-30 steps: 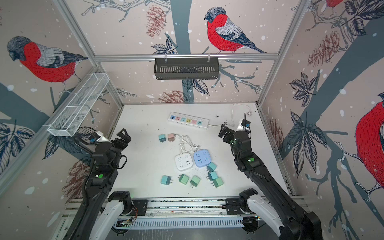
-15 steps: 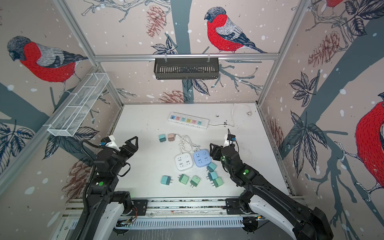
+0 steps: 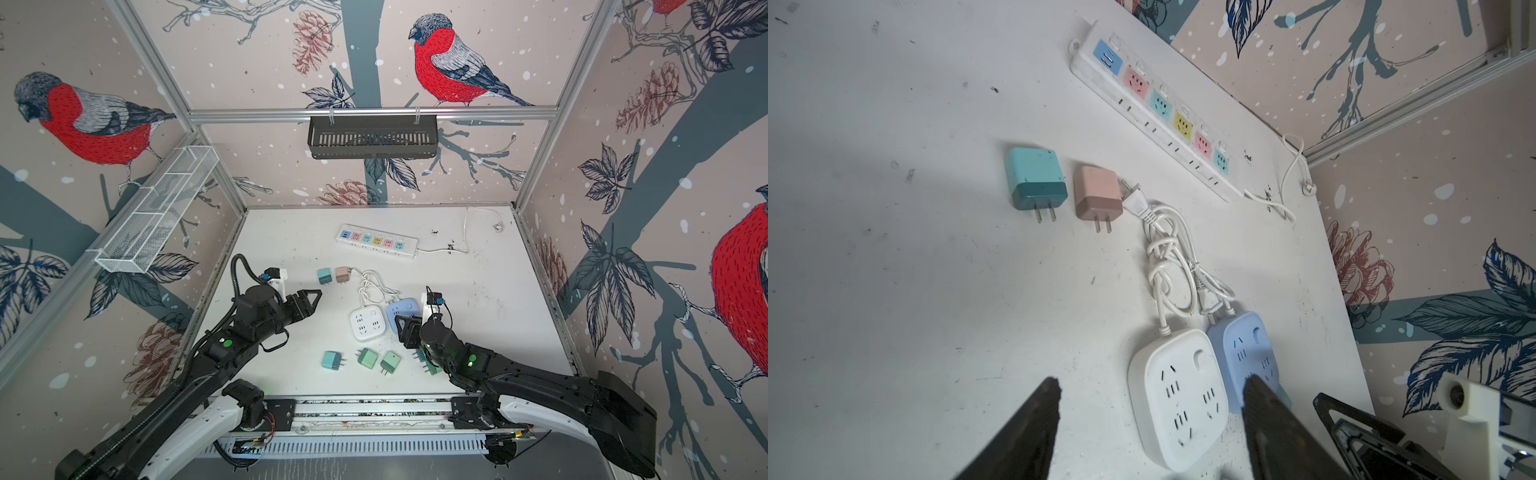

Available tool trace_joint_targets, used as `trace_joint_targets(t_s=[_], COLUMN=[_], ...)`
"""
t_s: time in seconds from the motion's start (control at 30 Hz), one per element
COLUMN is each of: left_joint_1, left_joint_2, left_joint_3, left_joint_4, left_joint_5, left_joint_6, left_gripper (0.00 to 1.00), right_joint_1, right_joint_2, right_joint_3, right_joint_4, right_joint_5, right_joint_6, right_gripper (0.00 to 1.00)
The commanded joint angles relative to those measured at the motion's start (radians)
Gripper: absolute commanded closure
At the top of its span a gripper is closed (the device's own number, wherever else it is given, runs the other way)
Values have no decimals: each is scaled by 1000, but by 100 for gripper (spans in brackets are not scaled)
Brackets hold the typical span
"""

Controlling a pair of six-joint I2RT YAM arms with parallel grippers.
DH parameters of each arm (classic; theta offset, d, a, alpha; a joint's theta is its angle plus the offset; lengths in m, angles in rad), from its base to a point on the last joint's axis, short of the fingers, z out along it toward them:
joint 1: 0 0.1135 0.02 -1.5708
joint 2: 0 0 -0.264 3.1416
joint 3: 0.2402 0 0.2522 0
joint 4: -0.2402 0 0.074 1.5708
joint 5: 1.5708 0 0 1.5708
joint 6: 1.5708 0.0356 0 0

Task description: Insert the plug

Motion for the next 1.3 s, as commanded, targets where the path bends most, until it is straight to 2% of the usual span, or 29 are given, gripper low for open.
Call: trace_joint_targets(t_s=[0.0, 0.1, 0.17, 0.27, 0.53, 0.8, 1.1, 1.27], left_joint_1=[-82, -148, -164, -170, -177, -179, -181, -186], left_joint_2=[23, 49, 73, 113, 187, 237, 278, 278], left_joint_3=[8, -2, -29, -81, -94, -109, -137, -219], left_joint_4=[58, 91, 134, 226, 271, 338, 381, 461], left_joint_5=[-98, -169, -173, -139, -150, -151, -118, -113], left_joint_6=[-59, -86, -118, -156, -173, -185, -221, -256], left_gripper=[31, 30, 30, 30, 30, 29, 31, 31], right_joint_1=[17, 15, 11, 13, 2, -44, -37, 15], right_joint_2=[37, 91, 135, 223, 441, 622, 732, 730], right_joint_3=[33, 62, 88, 142, 241, 325, 395, 378], right_joint_4=[66, 72, 75, 80, 80, 111, 89, 94], right_joint_5=[24, 26, 13, -23, -51, -149, -164, -106], right_joint_6=[-1, -11, -23, -47, -61, -69, -63, -21], right_gripper=[42, 40, 40, 40, 40, 41, 47, 48])
